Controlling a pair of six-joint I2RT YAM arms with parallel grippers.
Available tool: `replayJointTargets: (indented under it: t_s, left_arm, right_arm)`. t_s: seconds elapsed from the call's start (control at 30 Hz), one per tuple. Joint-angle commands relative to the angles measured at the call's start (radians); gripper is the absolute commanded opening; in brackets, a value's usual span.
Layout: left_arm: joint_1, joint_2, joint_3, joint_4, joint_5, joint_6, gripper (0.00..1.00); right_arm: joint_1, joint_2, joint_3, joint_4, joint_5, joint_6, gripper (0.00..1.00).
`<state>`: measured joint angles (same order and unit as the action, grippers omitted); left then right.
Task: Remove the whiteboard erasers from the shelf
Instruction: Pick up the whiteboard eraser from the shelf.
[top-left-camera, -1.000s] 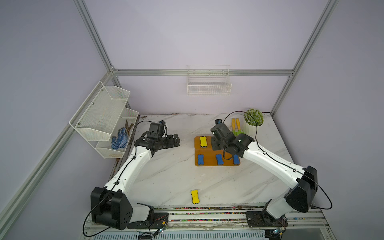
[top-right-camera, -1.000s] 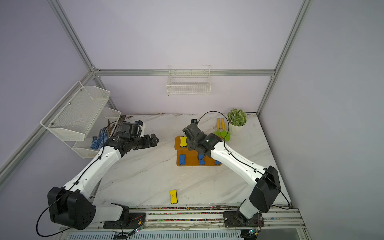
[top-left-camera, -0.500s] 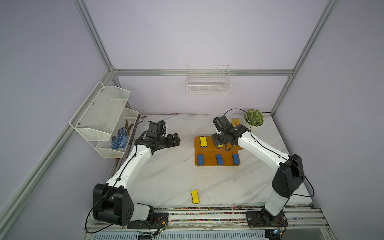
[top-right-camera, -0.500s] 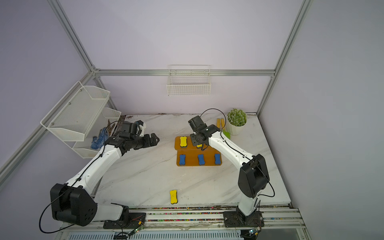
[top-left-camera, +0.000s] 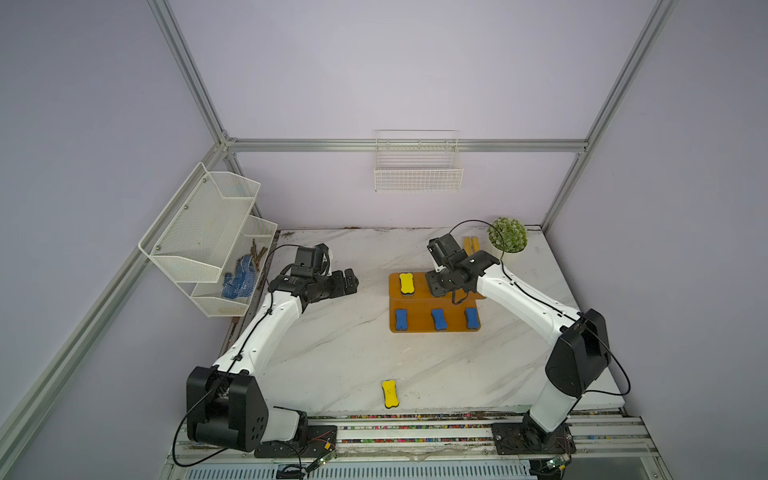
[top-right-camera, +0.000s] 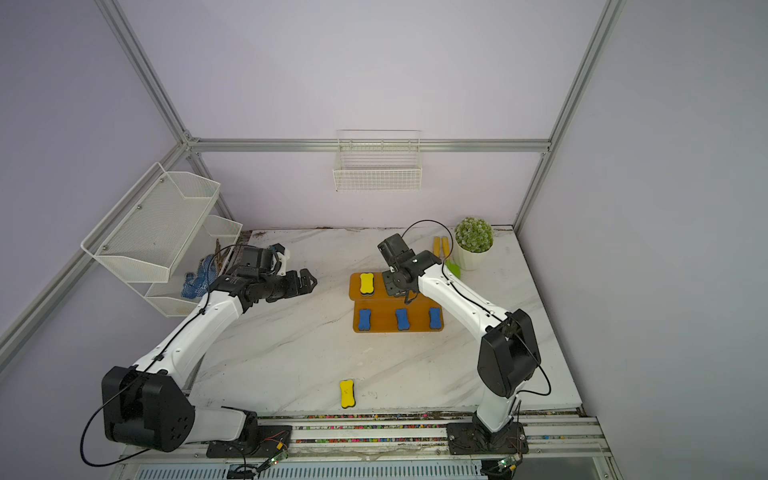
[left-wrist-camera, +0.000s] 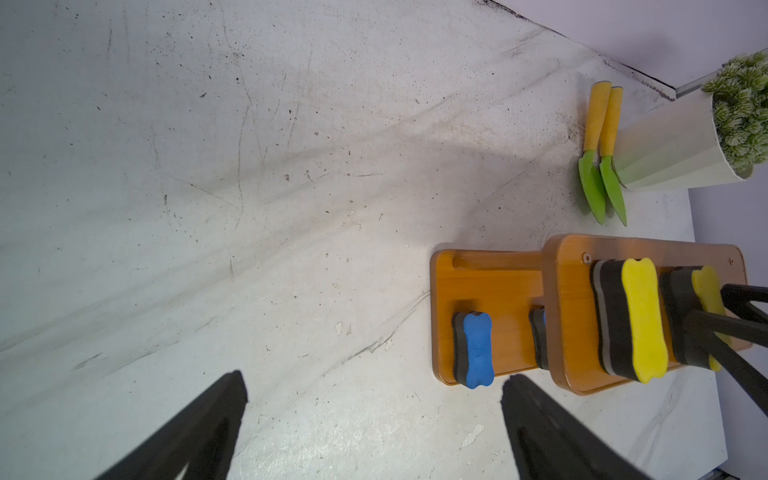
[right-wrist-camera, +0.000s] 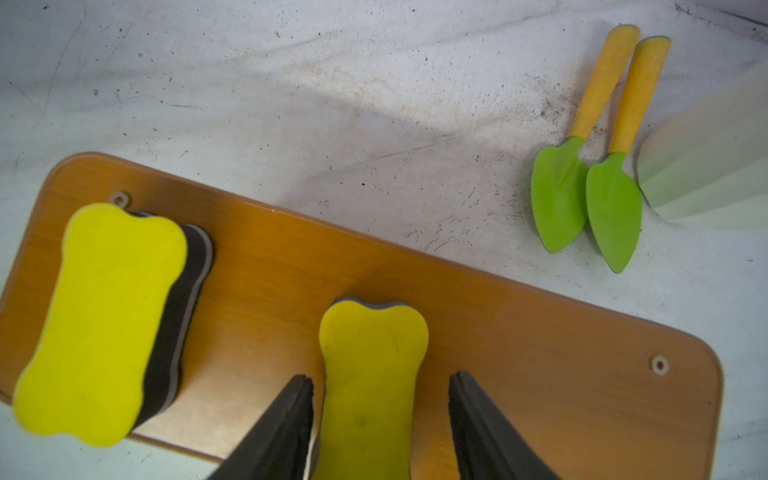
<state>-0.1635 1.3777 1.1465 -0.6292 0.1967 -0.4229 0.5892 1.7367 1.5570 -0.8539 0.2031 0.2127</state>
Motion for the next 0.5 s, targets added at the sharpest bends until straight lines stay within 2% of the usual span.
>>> replayJointTargets:
  t_s: [0.0, 0.47]
  left_arm:
    - [0.009, -0.023, -0.003, 0.026, 0.004, 0.025, 0.99]
    - [0.013, -0.038, -0.009, 0.019, -0.039, 0.028, 0.99]
  right_arm:
    - [0.000, -0.037, -0.028, -0.014, -0.022, 0.032, 0.56]
    - [0.001, -0.098, -0.046, -0.036, -0.038, 0.114, 0.43]
